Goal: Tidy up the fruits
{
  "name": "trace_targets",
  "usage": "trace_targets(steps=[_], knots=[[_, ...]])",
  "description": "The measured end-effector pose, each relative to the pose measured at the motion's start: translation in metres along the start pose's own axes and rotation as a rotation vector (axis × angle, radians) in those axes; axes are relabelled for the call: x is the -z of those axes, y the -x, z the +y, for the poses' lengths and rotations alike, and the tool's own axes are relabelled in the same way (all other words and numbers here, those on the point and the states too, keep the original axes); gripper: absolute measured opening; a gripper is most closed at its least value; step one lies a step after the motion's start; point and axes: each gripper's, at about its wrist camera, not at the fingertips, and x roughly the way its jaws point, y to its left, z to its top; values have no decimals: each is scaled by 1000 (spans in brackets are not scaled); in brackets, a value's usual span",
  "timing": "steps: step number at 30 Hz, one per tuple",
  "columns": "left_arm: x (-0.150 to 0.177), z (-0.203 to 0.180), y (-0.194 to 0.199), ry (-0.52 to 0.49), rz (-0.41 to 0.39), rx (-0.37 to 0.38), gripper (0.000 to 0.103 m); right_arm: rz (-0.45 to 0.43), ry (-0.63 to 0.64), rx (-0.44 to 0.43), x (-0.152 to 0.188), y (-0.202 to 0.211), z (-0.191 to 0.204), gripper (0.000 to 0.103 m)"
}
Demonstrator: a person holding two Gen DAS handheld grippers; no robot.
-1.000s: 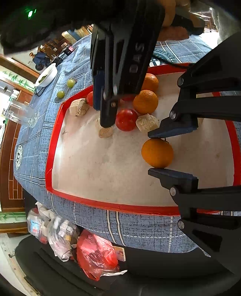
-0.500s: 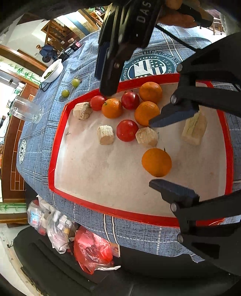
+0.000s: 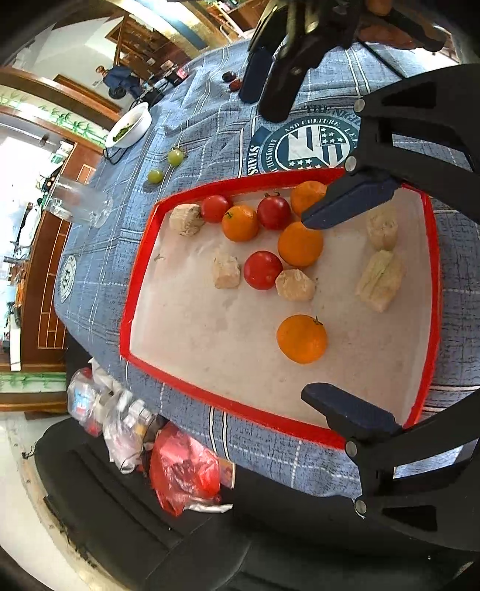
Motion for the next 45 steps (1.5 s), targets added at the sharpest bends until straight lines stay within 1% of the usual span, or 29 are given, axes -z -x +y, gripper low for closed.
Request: trace_targets(steps=[2, 4, 8, 11, 18, 25, 27, 30, 33, 39, 42, 45], knots=[[2, -1, 3, 9, -11, -11, 86, 1, 4, 2, 6, 4, -2, 77], [4, -1, 7, 20, -18, -29, 86, 3, 9, -19, 12, 9, -3, 78], [9, -1, 10, 28, -19, -74, 86, 17, 48, -25, 26, 14, -2, 82], [13, 0, 13, 44, -20, -85, 86, 30, 63, -39, 33, 16, -2, 83], [14, -4, 24, 45, -44, -138, 86, 11, 102, -24, 33, 24, 4, 88], [11, -10, 35, 23, -86, -220, 86, -4, 153, -5, 32, 30, 12, 98], [11, -11, 37, 19, -90, -231, 86, -8, 162, -4, 33, 31, 14, 98], [11, -16, 40, -2, -98, -268, 86, -15, 175, -6, 33, 34, 17, 99], [12, -19, 43, -14, -103, -253, 86, -22, 186, -8, 33, 36, 20, 99], [9, -19, 53, 9, -124, -221, 86, -38, 194, -6, 33, 43, 24, 99], [9, -19, 61, 29, -152, -216, 86, -49, 195, -12, 33, 48, 24, 99], [11, -17, 67, 56, -177, -235, 86, -52, 205, -17, 34, 51, 26, 99]])
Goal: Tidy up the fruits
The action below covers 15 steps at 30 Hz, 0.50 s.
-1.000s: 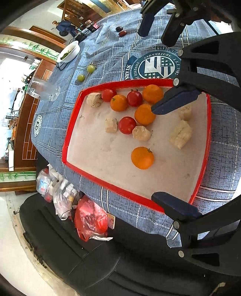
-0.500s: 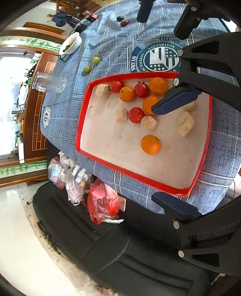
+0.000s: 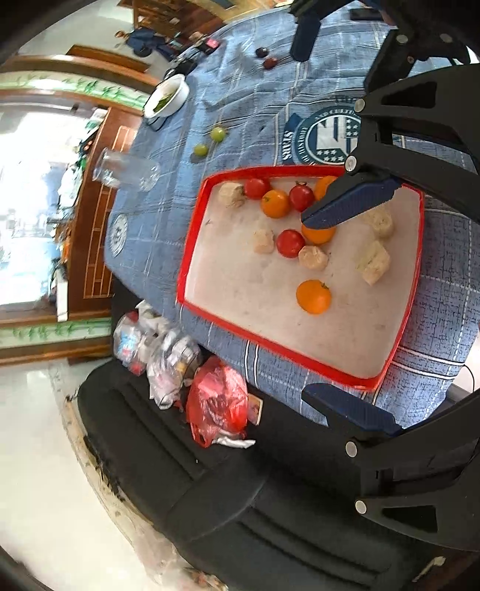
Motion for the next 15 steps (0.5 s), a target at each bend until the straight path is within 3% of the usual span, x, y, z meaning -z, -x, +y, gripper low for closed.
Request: trace_targets(steps=[15], knots=[[16, -8, -9, -18, 42, -24, 86, 3, 19, -10, 2, 3, 6, 99]])
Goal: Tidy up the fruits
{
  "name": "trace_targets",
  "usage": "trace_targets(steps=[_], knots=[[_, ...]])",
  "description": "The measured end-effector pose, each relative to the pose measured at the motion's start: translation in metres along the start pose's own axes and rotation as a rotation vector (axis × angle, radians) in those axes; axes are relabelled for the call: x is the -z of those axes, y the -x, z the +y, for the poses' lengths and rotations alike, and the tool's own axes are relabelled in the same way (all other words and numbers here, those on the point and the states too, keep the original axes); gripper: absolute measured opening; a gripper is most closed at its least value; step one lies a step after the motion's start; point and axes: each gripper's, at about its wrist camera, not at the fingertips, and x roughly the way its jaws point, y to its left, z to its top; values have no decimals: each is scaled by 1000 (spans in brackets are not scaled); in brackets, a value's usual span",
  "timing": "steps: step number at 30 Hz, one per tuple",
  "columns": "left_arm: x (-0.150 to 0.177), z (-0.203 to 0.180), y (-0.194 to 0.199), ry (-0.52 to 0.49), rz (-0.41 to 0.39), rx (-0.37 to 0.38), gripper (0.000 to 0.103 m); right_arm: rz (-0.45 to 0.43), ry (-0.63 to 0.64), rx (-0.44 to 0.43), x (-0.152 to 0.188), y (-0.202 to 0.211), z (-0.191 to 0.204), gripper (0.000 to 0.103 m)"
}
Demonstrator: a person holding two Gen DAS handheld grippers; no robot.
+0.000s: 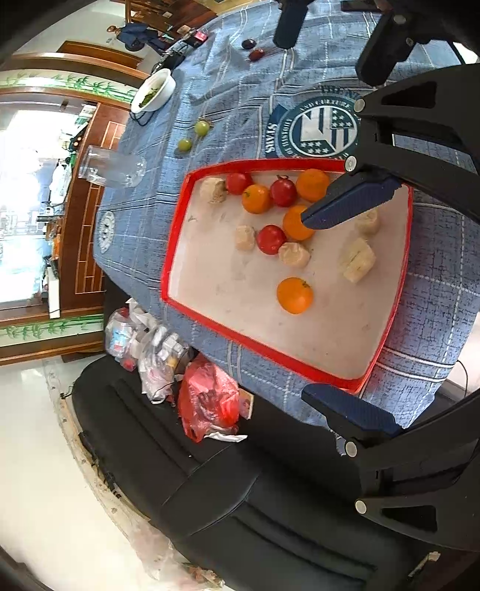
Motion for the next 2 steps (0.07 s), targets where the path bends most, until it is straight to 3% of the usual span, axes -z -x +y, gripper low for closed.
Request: trace_targets(steps=[2], knots=[[2, -2, -6, -1, 33, 20, 86, 2, -2, -7, 1, 1, 0, 99]])
